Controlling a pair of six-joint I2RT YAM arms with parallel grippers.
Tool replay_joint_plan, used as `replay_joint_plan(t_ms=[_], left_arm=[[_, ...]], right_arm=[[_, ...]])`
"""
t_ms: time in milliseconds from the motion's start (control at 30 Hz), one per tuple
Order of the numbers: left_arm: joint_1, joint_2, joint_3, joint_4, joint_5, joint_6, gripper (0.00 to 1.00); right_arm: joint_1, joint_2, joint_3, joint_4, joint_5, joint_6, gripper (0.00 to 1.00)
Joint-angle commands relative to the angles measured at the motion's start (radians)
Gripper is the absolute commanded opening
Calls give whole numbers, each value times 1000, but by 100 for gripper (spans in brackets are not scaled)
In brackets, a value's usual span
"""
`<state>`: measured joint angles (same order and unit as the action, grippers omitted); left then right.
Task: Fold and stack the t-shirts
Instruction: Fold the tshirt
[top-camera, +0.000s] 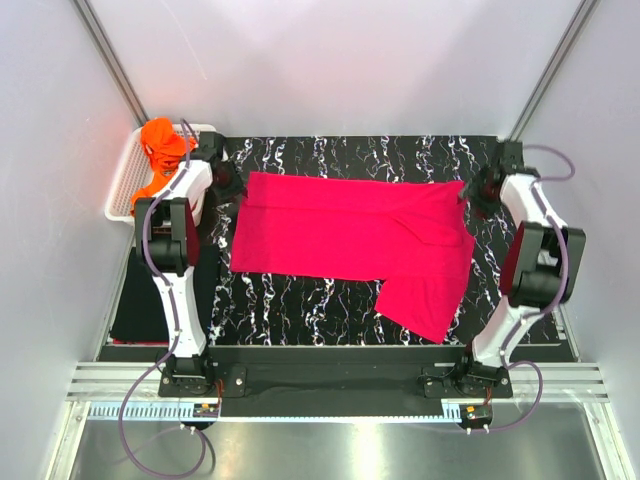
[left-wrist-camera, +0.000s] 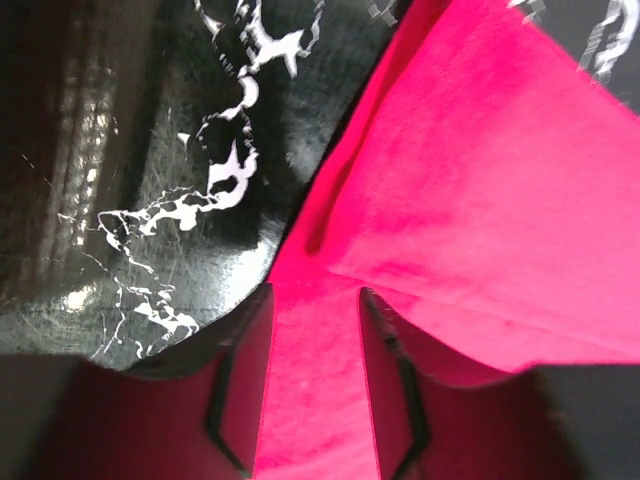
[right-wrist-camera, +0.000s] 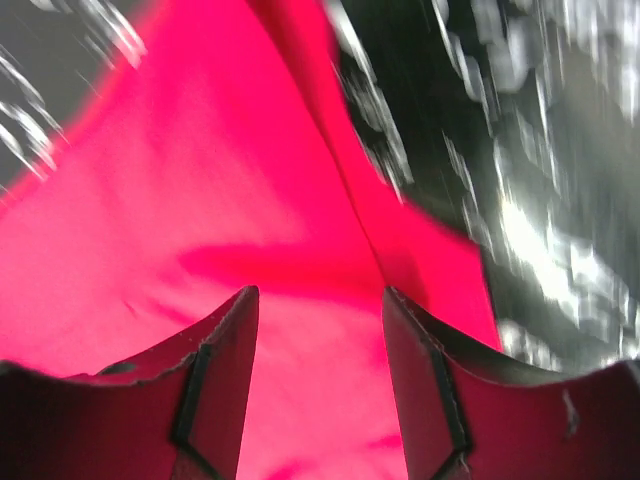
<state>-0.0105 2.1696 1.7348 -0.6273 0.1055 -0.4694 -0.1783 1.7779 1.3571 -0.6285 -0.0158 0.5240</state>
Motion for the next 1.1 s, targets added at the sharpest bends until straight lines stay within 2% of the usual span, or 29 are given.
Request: replay_joint_plan(t_ms=[0, 67, 233, 300, 367, 600, 800, 833, 900, 967, 1067], left_arm=[[-15, -41, 77, 18, 32, -8, 41], [-25, 11, 129, 24, 90, -21, 38], [-46, 81, 195, 72, 148, -43, 34], [-46, 110, 209, 90, 183, -58, 34], [-48, 130, 235, 101, 195, -77, 34], [-46, 180, 266, 121, 200, -98, 34], [-42, 202, 263, 123, 188, -112, 34], [-42, 205, 259, 124, 188, -113, 34], [-36, 216, 259, 123, 186, -117, 34], [-36, 220, 258, 121, 186, -114, 34], [-32, 213, 259, 123, 180, -100, 33]], right_arm=[[-13, 139, 218, 38, 45, -113, 59], [-20, 196, 322, 38, 22, -128, 58], [-27, 343, 460, 38, -82, -163, 49], [-27, 395, 508, 36, -108, -176, 51], [-27, 423, 545, 36, -119, -176, 59], [-27, 532, 628, 41, -145, -180, 60], [-38, 587, 672, 42, -99, -145, 46], [-47, 594, 681, 46, -96, -142, 33], [-55, 607, 691, 49, -61, -125, 15], [-67, 620, 709, 44, -36, -113, 4], [-78, 624, 726, 44, -42, -87, 6]])
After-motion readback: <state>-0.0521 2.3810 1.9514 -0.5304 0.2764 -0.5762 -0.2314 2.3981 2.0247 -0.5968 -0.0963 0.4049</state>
